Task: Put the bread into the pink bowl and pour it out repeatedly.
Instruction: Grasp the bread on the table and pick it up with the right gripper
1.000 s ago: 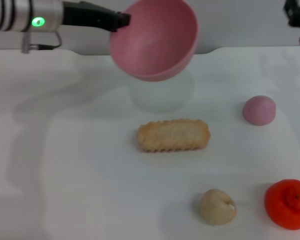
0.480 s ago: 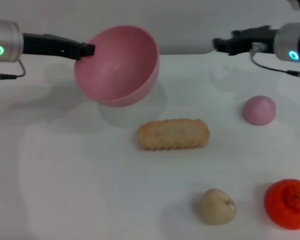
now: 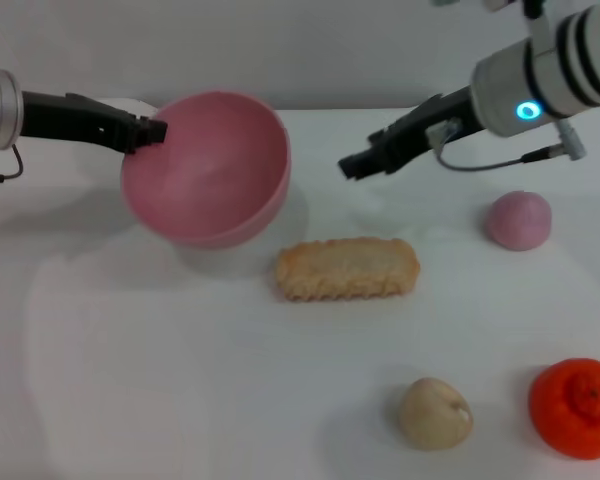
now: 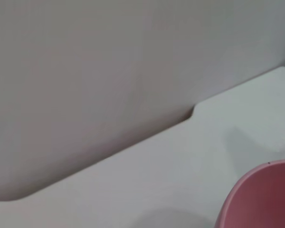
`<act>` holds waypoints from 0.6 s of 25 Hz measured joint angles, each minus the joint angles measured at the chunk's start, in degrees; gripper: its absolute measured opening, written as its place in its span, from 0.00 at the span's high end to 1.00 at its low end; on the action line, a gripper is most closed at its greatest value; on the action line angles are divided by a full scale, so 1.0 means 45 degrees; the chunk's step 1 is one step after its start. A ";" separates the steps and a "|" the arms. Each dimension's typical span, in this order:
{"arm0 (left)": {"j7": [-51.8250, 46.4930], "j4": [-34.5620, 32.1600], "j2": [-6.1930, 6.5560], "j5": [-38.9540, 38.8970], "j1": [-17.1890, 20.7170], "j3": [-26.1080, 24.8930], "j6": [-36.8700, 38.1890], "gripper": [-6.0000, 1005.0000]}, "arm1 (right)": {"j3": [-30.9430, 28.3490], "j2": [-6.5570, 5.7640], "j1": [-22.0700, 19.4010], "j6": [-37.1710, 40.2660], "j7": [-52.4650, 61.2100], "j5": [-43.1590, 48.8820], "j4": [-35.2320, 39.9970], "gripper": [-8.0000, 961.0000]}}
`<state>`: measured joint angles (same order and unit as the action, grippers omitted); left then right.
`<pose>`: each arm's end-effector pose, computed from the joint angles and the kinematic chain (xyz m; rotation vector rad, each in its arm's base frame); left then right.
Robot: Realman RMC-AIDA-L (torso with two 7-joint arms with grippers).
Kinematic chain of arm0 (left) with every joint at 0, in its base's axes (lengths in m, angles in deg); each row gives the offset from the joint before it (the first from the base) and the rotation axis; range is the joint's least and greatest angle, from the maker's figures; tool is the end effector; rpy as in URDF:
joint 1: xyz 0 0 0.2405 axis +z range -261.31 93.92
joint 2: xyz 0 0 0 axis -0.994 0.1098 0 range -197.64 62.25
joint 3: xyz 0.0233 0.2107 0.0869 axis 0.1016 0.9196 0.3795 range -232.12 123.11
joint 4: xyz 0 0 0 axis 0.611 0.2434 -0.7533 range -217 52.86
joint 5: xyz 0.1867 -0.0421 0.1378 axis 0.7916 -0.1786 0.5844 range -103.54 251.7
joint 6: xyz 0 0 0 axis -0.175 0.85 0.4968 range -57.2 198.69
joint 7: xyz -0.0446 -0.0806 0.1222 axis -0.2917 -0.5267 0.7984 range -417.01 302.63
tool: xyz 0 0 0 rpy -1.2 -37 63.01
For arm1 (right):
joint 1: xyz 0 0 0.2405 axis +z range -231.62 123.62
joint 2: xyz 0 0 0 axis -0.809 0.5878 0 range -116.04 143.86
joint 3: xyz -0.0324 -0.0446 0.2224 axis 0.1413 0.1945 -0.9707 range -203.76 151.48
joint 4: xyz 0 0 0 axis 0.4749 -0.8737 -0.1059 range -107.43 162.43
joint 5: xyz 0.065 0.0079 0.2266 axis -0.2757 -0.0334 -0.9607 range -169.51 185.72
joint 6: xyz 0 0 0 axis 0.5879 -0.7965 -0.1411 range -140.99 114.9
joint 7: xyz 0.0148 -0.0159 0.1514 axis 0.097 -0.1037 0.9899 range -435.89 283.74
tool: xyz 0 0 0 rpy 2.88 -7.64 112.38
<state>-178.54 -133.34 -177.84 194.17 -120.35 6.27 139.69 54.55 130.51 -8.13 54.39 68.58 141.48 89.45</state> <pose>-0.2156 0.4336 0.0620 -2.4718 -0.9416 -0.2227 0.0977 0.4283 -0.0220 -2.6143 0.8016 -0.0505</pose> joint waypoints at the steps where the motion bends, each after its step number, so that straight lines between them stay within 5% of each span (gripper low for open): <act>1: 0.0007 -0.0007 -0.0023 0.0025 0.0019 0.0004 0.0033 0.85 | 0.0042 0.0083 0.0136 0.0232 -0.0002 0.0197 -0.0014 0.43; 6: 0.0000 -0.0067 -0.0187 0.0051 0.0036 0.0006 0.0084 0.84 | 0.0206 0.0385 0.0809 0.1699 -0.0304 0.1227 -0.0405 0.43; 15: 0.0010 -0.0187 -0.0487 0.0055 -0.0058 -0.0107 -0.0046 0.84 | 0.0580 0.0416 0.1131 0.2300 -0.0904 0.1941 -0.1063 0.43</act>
<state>-178.49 -134.18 -180.03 194.41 -120.61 5.79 139.48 57.16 132.38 -3.04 64.74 64.51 150.21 84.66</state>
